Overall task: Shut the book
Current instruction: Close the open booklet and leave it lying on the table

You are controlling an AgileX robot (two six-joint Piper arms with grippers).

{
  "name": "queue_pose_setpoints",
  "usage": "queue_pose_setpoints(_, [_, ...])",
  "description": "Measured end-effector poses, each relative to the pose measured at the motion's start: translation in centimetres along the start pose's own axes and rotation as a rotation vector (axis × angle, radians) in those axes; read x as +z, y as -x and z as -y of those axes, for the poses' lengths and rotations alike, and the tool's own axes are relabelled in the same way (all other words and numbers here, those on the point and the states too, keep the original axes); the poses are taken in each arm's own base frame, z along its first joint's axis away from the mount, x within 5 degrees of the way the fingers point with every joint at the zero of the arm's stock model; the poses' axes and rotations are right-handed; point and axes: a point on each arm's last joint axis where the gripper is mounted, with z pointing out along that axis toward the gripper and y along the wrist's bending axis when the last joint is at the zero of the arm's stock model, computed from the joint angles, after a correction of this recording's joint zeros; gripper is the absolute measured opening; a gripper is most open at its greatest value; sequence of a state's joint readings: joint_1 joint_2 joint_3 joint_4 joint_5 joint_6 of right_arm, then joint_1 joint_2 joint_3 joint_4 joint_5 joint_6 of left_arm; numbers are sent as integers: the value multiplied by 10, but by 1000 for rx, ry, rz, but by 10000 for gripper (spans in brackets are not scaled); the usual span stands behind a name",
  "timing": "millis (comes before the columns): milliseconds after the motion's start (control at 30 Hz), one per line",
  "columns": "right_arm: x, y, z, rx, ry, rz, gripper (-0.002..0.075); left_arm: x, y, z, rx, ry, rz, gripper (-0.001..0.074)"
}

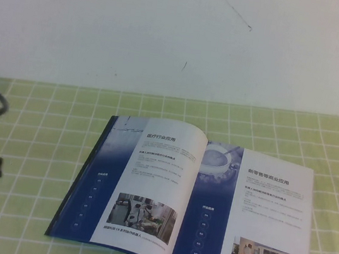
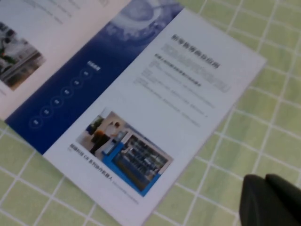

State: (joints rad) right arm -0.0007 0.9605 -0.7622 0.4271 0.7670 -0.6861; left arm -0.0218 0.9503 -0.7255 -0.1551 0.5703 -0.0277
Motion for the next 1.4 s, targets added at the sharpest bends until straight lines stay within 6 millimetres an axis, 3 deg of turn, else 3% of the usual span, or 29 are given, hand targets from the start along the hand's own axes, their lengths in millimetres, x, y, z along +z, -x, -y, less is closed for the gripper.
queue_pose_setpoints(133, [47,1,7,-45,117,-127,-3,35,-4,18,87,-152,-214,-4])
queue_pose_setpoints(267, [90,-1,-2,-99,207,-227,-3,71,-1,35,159,-269,-335,-4])
queue_pose_setpoints(467, [142,-5,-22,-152,245,-296,-3,113,21,55,247,-274,-356,-4])
queue_pose_setpoints(667, [180,-17,-18,-121,214,-345,-3,157,42,62,269,-244,-365,-4])
queue_pose_setpoints(900, [206,-35,-17,-99,226,-434,-3,207,40,59,274,-185,-444,-4])
queue_pose_setpoints(1100, [207,-35,-16,-106,225,-437,-3,242,28,51,276,-119,-478,-4])
queue_pose_setpoints(1400, [207,-34,-16,-106,228,-439,-3,256,23,45,227,-9,-454,-4])
